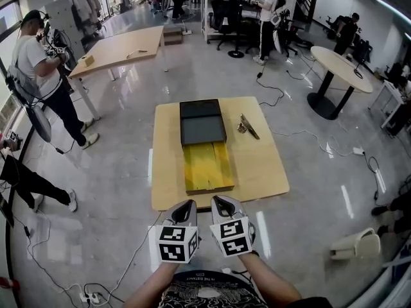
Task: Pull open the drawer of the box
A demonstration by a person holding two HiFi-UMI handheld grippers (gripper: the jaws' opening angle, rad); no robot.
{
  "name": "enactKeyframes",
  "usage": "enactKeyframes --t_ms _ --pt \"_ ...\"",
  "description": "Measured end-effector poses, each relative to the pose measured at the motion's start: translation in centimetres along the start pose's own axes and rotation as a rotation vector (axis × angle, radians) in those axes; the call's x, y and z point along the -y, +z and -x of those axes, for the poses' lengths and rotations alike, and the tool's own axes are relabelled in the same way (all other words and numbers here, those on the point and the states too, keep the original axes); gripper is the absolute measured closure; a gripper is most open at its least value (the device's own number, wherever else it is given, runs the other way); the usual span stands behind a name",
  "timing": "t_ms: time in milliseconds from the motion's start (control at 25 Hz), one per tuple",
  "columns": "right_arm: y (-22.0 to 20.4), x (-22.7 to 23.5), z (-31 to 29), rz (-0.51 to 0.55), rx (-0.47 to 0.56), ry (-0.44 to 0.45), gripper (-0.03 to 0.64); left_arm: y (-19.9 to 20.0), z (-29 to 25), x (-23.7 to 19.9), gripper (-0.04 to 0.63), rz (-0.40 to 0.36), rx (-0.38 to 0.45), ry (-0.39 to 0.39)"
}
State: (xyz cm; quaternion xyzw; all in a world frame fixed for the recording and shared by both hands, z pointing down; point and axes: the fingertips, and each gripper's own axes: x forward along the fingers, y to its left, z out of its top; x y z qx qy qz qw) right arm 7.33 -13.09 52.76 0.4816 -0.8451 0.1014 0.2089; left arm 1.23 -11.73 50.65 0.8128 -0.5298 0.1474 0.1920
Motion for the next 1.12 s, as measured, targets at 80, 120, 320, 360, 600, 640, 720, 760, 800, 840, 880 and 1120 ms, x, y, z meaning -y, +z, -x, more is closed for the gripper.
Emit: enactKeyframes --t_ms 80,120,320,360,600,640,720,760,800,840,880,1120 --pt "-1.2 2.4 3.9 -0.061 0.018 0.02 0.612 -0.1 0.3 4.7 0.584 -0.013 0.007 0.003" --pt "-1.1 2.4 4.7 -0.081 0.023 0.028 0.612 0.0 0.7 5.2 0.583 -0.017 0.009 0.002" --pt "-1.2 2.5 7.9 -0.138 0.048 0.045 0.612 -0.3 2.2 8.0 0.583 -0.039 0.013 -0.009" --pt "-1.5 4.0 9.6 -0.144 0.051 0.047 0.612 -0.1 2.1 10.4 0.583 -0.043 0.013 -0.01" --pt "-2.6 8.0 13.0 -0.168 0.057 0.062 0.612 0.6 1.1 16.0 0.583 -0.058 0.024 -0.013" --pt "-3.0 7.8 13.1 -0.171 0.058 0.065 0.612 0.2 1.2 16.0 0.583 -0.061 0.025 -0.014" --pt "-3.6 6.9 13.0 -0.173 0.061 0.068 0.612 -0.7 1.6 15.7 0.583 -0.066 0.025 -0.016" --pt "-3.8 6.8 13.1 -0.171 0.062 0.07 0.612 -0.9 1.7 15.9 0.583 -0.067 0.025 -0.016" --pt "-3.8 7.2 13.5 -0.17 0.063 0.072 0.612 -0.8 1.6 16.4 0.583 -0.068 0.025 -0.017" --pt "-3.8 8.0 14.1 -0.17 0.064 0.074 0.612 -0.5 1.4 17.4 0.583 -0.069 0.025 -0.018" --pt "-3.7 9.0 14.8 -0.169 0.065 0.076 0.612 -0.1 1.0 18.6 0.583 -0.07 0.025 -0.02" --pt "-5.3 11.4 17.4 -0.175 0.067 0.086 0.612 -0.6 0.4 22.7 0.583 -0.078 0.027 -0.024"
